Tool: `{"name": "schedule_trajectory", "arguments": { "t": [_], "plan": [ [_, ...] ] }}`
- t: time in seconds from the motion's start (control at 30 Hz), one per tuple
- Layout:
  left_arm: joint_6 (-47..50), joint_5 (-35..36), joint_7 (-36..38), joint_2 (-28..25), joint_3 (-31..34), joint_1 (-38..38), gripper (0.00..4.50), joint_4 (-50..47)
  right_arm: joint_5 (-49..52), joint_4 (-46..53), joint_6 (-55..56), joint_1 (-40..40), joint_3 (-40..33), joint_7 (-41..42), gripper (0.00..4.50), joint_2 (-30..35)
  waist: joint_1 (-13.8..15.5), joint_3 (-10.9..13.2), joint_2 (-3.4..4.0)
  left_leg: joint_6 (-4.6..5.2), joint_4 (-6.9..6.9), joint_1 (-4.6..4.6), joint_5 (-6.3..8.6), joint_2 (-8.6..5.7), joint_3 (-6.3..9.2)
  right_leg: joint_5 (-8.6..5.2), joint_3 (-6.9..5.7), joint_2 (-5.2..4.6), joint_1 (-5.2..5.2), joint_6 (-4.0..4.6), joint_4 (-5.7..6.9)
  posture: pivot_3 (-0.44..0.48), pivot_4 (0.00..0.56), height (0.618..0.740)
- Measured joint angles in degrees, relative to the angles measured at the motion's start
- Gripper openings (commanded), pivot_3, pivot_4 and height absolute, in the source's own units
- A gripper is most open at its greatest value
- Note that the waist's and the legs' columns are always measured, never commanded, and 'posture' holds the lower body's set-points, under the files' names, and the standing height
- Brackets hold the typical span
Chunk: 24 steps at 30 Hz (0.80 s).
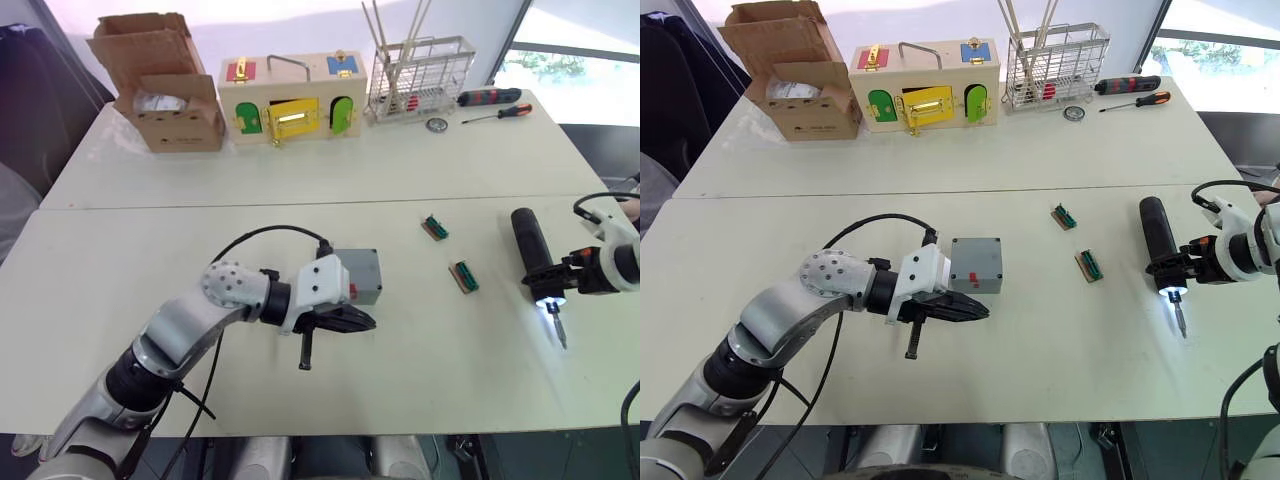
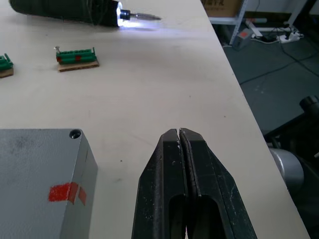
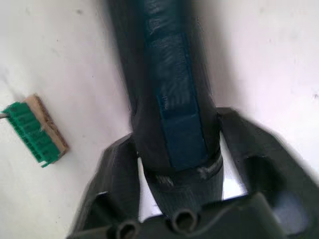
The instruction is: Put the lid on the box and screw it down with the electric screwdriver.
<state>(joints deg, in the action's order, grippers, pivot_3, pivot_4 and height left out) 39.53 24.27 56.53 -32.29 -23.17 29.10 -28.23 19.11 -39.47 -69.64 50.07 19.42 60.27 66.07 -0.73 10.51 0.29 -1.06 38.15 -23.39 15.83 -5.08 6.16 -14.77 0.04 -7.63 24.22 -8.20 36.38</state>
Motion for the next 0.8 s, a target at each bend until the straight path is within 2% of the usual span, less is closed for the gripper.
{"name": "schedule_trajectory", "arguments": {
  "t": [0.07, 0.23, 0.33, 0.47, 0.53, 0.6, 0.7, 0.8],
  "plan": [
    [0.29, 0.07, -0.79, -0.39, 1.12, -0.21, 0.0, 0.02, -1.96, -0.71, 2.04, 0.01, 0.0, 0.24, 4.47, -0.23, 0.09, -0.05, -0.09, 0.0, 0.04, 0.01, 0.0, -0.01, 0.03, 0.01, 0.0, 0.0, -0.05, -0.02, 0.0, 0.0, 0.15, 0.734],
    [1.35, -0.34, -7.53, -0.05, 9.02, 0.91, 0.0, 3.57, -6.21, -0.63, 9.4, 0.0, -1.1, -1.26, 4.47, -0.99, 0.26, -0.03, -0.08, -0.01, 0.07, 0.0, 0.0, -0.08, 0.1, 0.07, -0.01, -0.03, -0.1, -0.12, -0.06, 0.0, 0.15, 0.734],
    [2.11, -1.81, -12.04, -1.27, 14.48, 1.79, 0.0, 7.57, -8.24, 4.25, 17.23, 0.56, -4.29, -2.44, 4.47, -0.9, -0.1, -0.03, -0.04, -0.05, -0.02, -0.04, -0.03, -0.06, 0.02, 0.07, 0.02, -0.02, 0.14, -0.13, 0.01, 0.0, 0.15, 0.734],
    [3.62, -2.78, -13.03, -5.03, 15.97, 1.04, 0.0, 8.84, -2.9, 25.71, 19.0, -3.14, -11.8, 1.52, 4.47, -0.01, -0.23, -0.03, 0.0, -0.09, -0.25, -0.05, -0.03, 0.04, 0.07, 0.07, -0.04, 0.1, 0.27, -0.13, 0.01, 0.0, 0.15, 0.734],
    [3.83, -3.64, -12.49, -6.52, 14.94, -0.74, 0.0, 8.95, 3.72, 41.72, 16.66, -10.74, -15.87, 3.68, 4.47, -1.59, 0.17, -0.06, -0.11, -0.1, -0.23, -0.06, -0.02, 0.08, 0.22, 0.06, -0.13, 0.11, 0.19, -0.12, -0.01, 0.0, 0.15, 0.734],
    [3.46, -5.17, -12.36, -6.84, 12.89, -1.62, 0.0, 9.36, 8.63, 53.14, 14.24, -17.78, -15.94, 3.84, 4.47, -5.33, 0.9, -0.04, -0.14, -0.09, -0.05, -0.1, -0.02, 0.0, 0.23, 0.07, -0.12, -0.01, 0.08, -0.13, -0.05, 0.0, 0.15, 0.734],
    [2.48, -6.34, -13.34, -3.91, 12.2, -1.89, 0.0, 12.01, 11.94, 62.14, 11.81, -24.31, -14.68, 0.61, 4.47, -10.96, 1.98, -0.03, -0.13, 0.03, 0.15, -0.12, -0.05, -0.18, 0.21, 0.29, -0.06, -0.13, -0.08, -0.18, -0.11, 0.0, 0.15, 0.734],
    [2.2, -6.87, -13.58, -1.22, 10.21, -2.11, 0.0, 13.21, 11.35, 64.84, 12.27, -27.49, -14.44, -3.27, 4.47, -13.07, 2.67, -0.1, -0.24, 0.08, 0.18, -0.06, -0.08, -0.16, 0.21, 0.38, -0.06, -0.1, -0.19, -0.16, -0.2, 0.0, 0.15, 0.734]
  ]
}}
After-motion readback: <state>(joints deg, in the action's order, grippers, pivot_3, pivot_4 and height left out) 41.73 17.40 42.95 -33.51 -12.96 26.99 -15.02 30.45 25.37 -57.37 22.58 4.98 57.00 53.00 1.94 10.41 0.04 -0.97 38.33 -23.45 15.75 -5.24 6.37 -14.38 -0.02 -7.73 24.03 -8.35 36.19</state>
